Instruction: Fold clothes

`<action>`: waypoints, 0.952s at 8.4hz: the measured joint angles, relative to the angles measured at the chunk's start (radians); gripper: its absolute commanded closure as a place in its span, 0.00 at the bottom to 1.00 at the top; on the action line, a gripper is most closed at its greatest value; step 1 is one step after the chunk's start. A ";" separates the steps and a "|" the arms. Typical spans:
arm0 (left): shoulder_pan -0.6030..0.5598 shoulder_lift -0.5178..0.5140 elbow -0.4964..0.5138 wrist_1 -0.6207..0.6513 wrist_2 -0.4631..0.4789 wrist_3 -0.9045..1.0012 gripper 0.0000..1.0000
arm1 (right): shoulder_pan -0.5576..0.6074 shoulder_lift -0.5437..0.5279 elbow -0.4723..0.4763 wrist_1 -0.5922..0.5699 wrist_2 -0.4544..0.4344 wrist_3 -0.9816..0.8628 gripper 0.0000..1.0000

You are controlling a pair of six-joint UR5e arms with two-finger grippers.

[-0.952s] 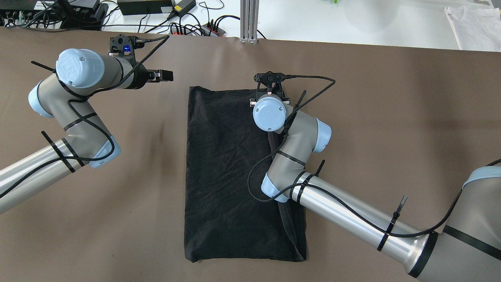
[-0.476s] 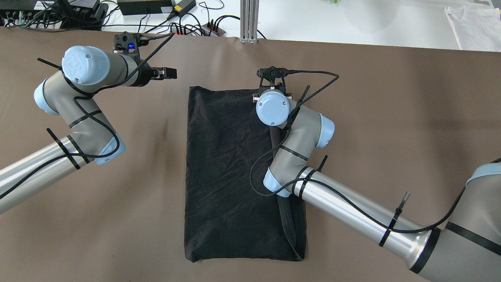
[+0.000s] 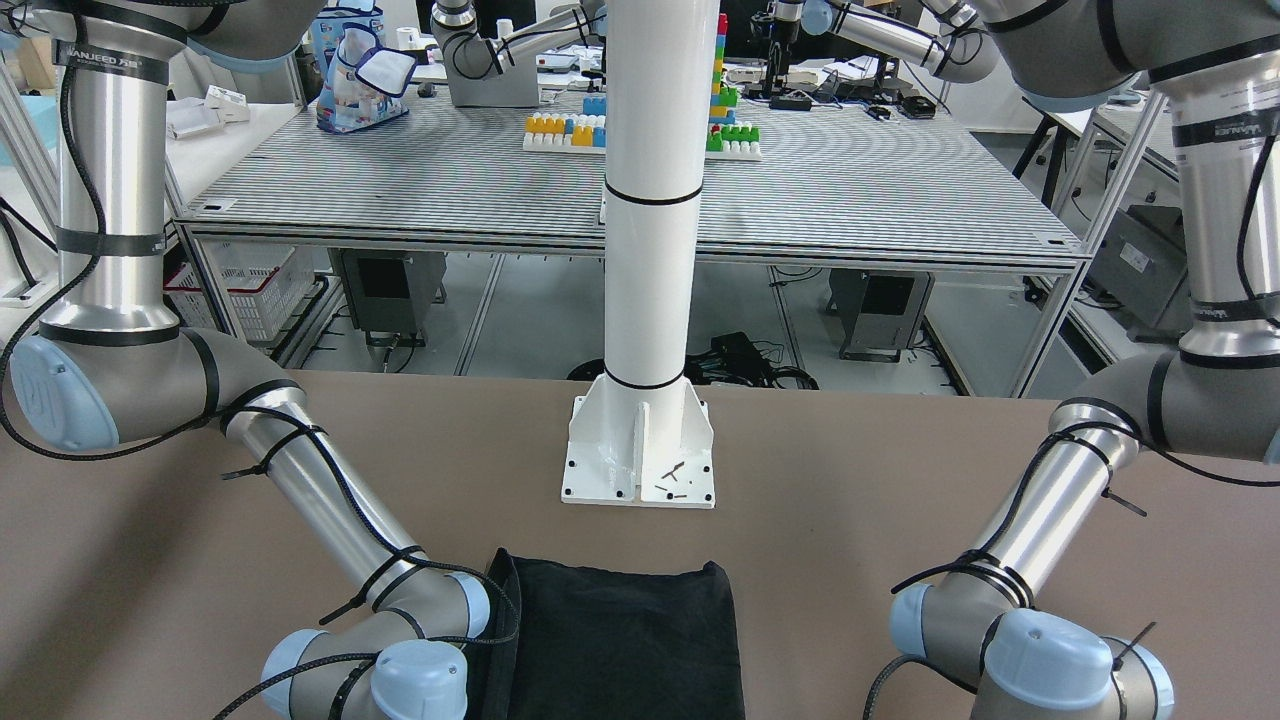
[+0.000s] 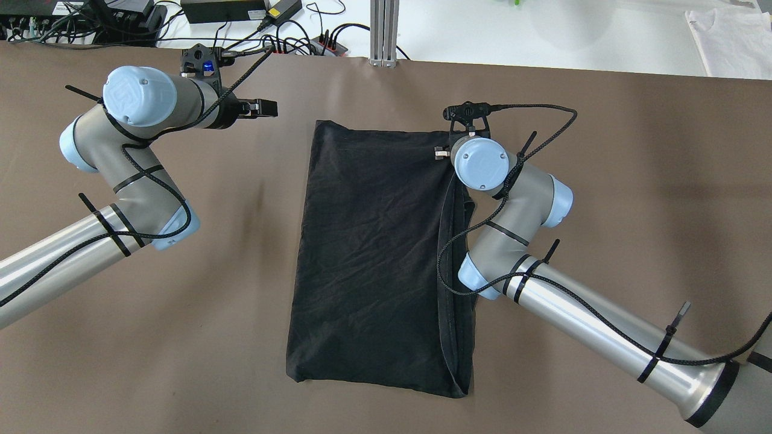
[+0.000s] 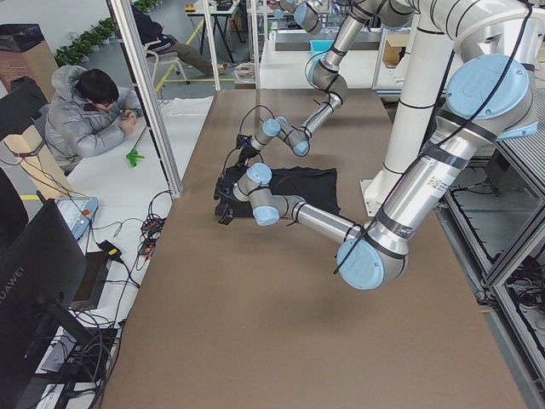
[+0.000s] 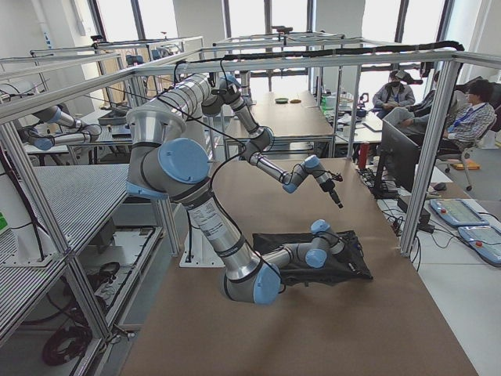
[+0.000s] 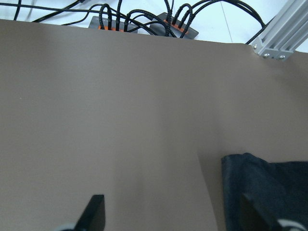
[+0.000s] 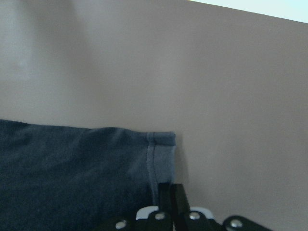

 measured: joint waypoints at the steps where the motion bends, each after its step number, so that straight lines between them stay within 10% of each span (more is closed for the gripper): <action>1: -0.001 -0.003 0.004 0.000 0.000 0.000 0.00 | 0.003 -0.005 0.005 0.006 0.009 -0.002 0.06; 8: -0.003 -0.006 0.004 -0.003 0.000 -0.004 0.00 | -0.002 -0.102 0.213 -0.102 0.116 0.097 0.06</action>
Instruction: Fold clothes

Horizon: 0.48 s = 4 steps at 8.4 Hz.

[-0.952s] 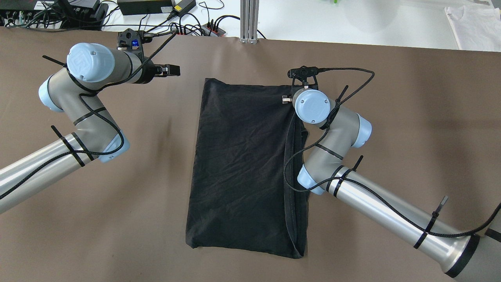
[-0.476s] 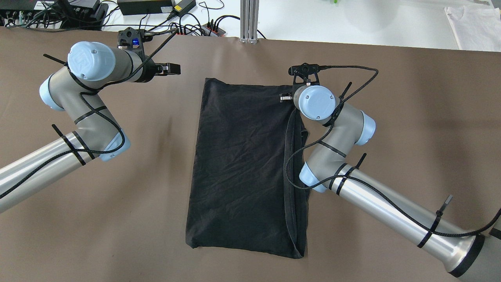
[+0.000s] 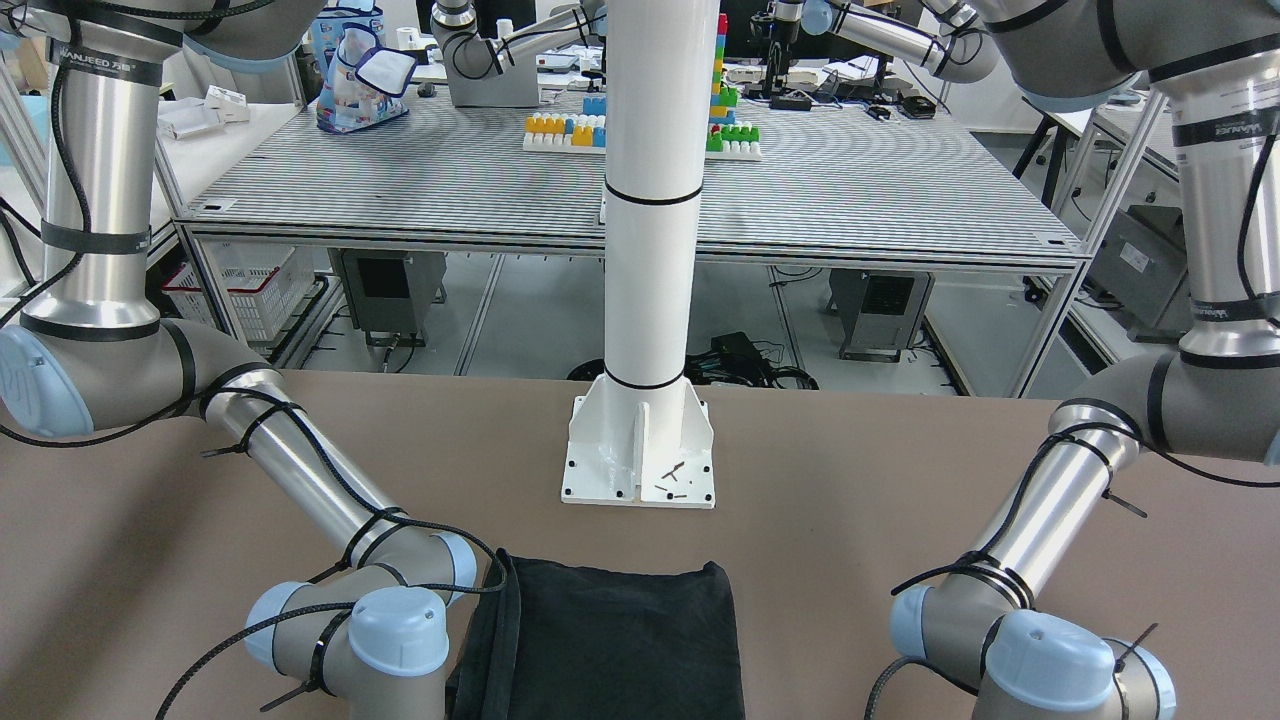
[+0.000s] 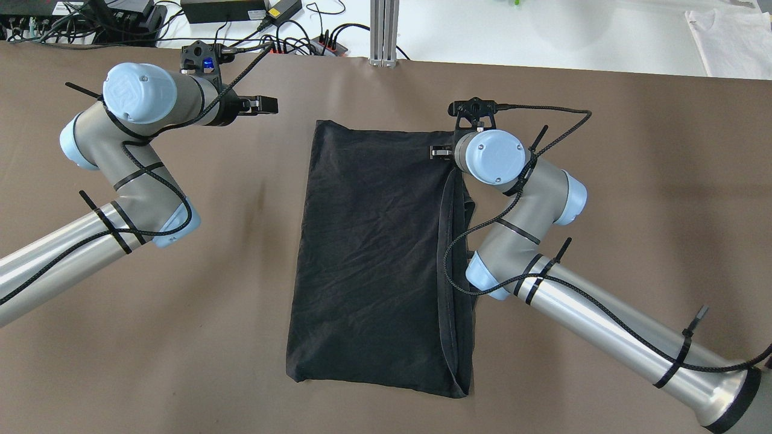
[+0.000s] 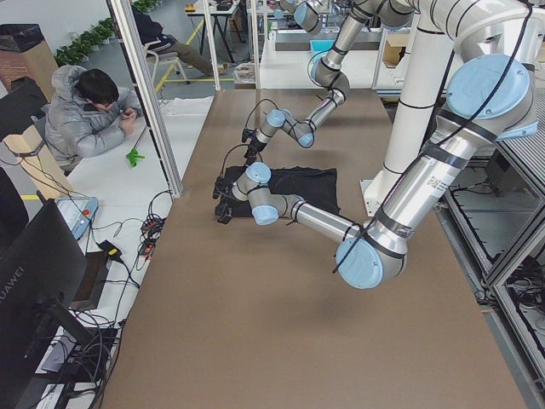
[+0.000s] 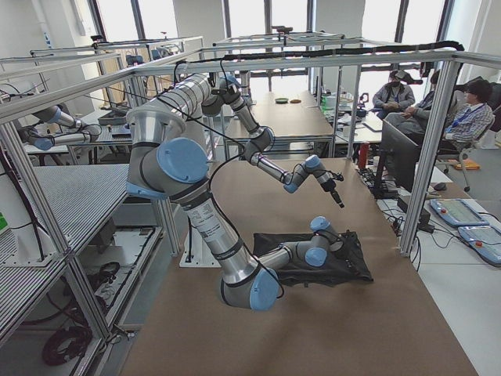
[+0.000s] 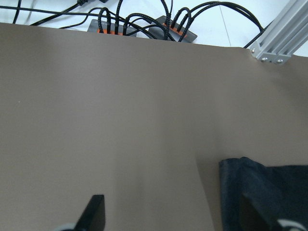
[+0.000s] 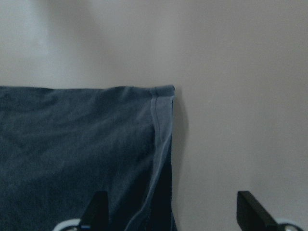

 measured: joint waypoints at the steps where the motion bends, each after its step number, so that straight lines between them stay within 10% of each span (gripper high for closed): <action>1: 0.000 0.000 0.000 0.000 0.000 0.001 0.00 | -0.013 -0.017 0.029 -0.029 0.000 0.004 0.06; 4: 0.001 -0.001 0.000 0.000 0.000 0.002 0.00 | -0.033 -0.021 0.045 -0.056 -0.003 0.045 0.06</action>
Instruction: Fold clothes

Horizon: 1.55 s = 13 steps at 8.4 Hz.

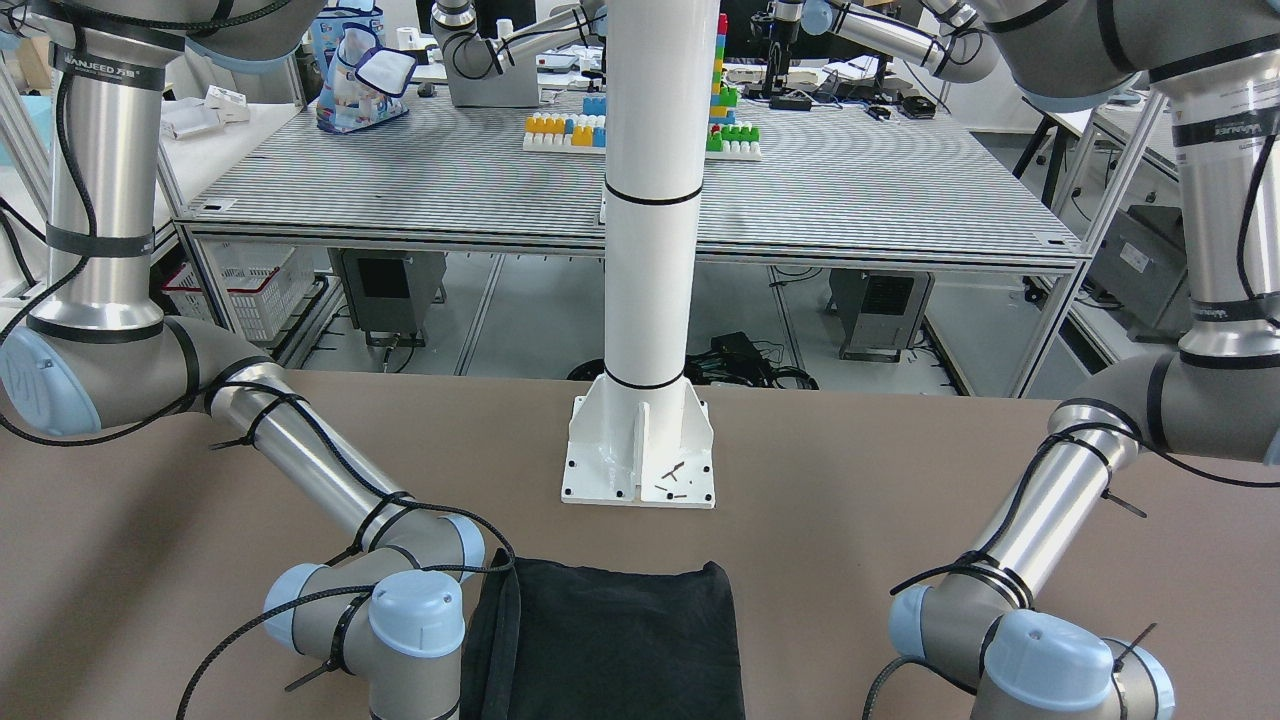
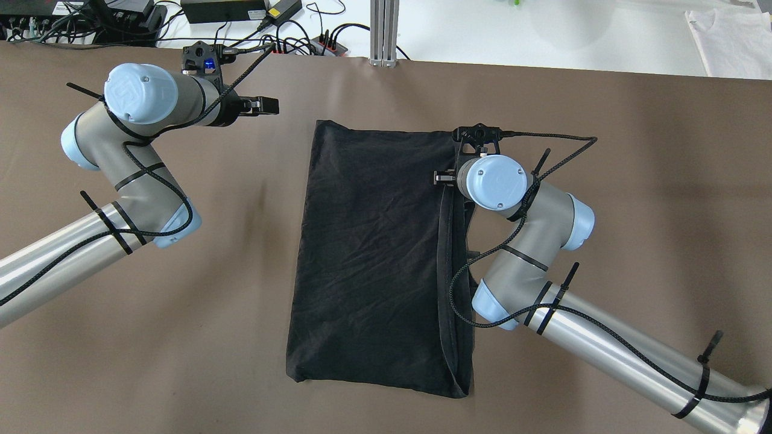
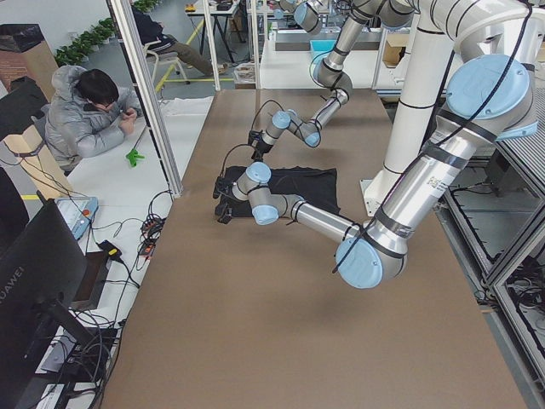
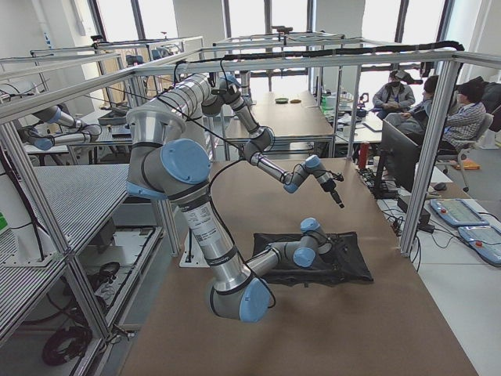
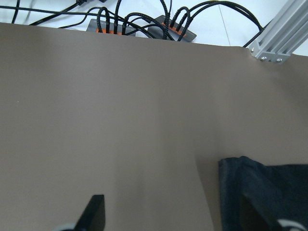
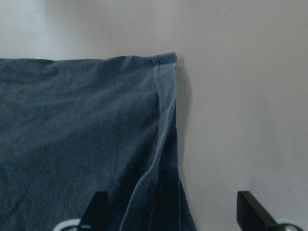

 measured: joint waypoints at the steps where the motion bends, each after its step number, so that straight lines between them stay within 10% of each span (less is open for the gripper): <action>1: 0.000 0.000 0.000 0.000 0.000 0.001 0.00 | -0.002 0.005 -0.003 -0.001 -0.001 0.009 0.06; 10: 0.001 -0.001 -0.001 -0.001 0.000 -0.002 0.00 | -0.020 -0.051 0.004 0.014 0.004 -0.011 0.06; 13: 0.002 -0.002 -0.004 -0.001 0.000 -0.003 0.00 | -0.001 -0.180 0.136 0.019 0.032 -0.120 0.06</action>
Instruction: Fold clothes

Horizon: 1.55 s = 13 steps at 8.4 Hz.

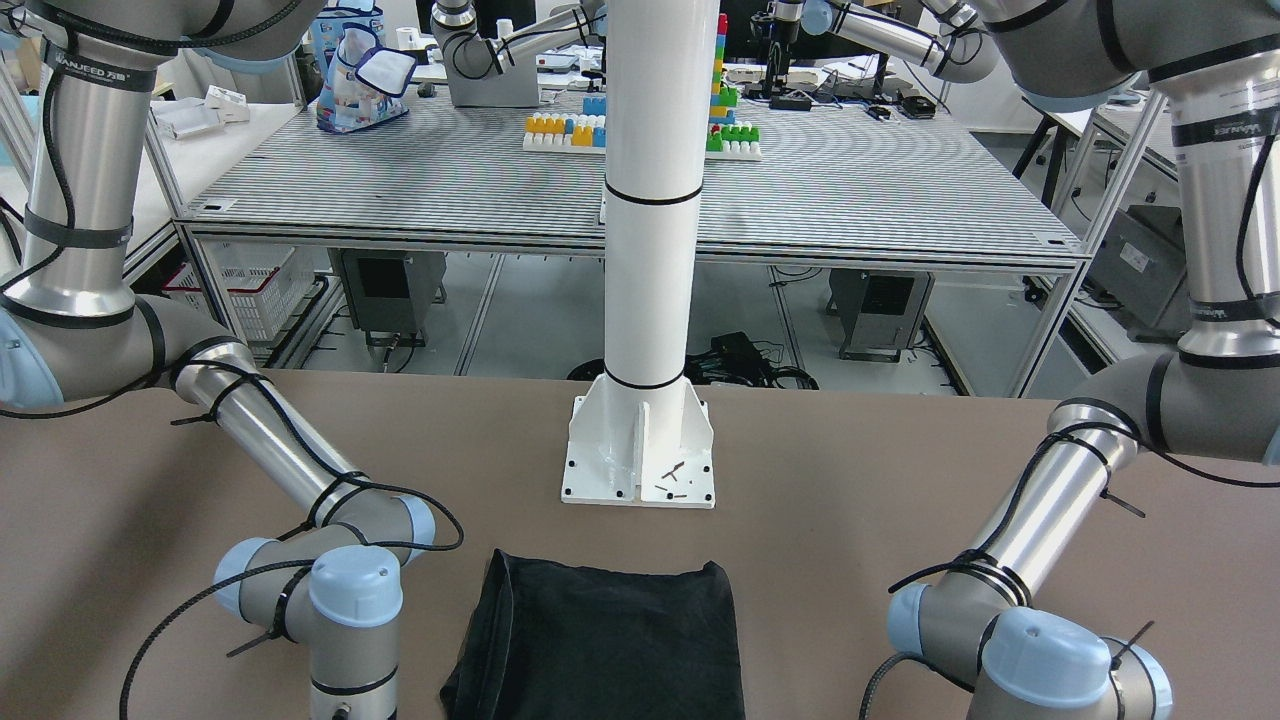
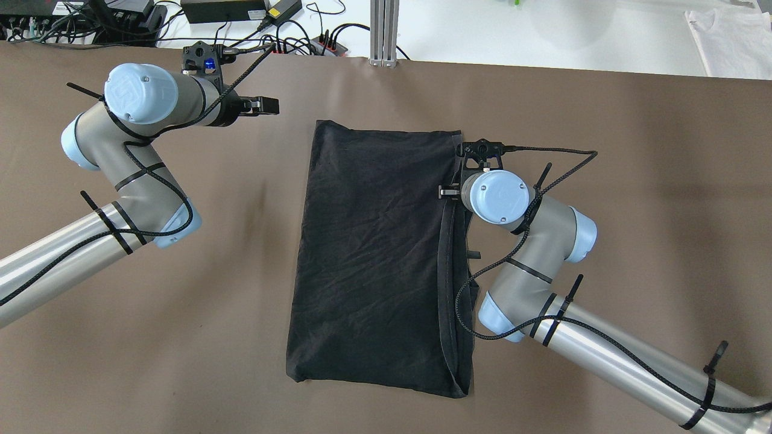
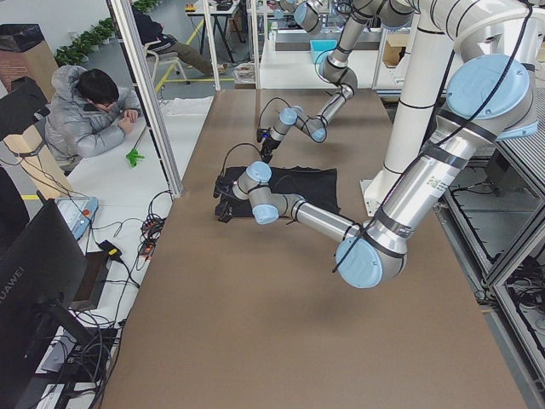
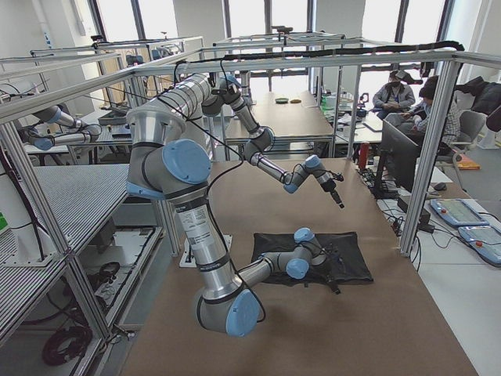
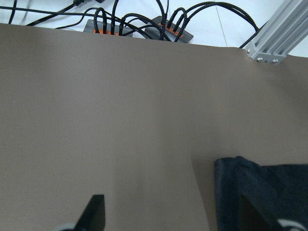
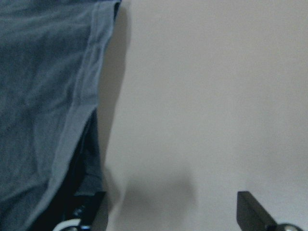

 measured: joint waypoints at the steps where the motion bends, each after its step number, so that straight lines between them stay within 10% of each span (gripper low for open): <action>1: 0.000 -0.002 0.000 0.000 0.000 -0.001 0.00 | 0.006 -0.049 0.044 0.006 0.015 -0.016 0.06; 13: -0.002 -0.007 0.001 0.001 0.001 -0.002 0.00 | -0.067 0.069 0.018 -0.087 0.012 0.170 0.06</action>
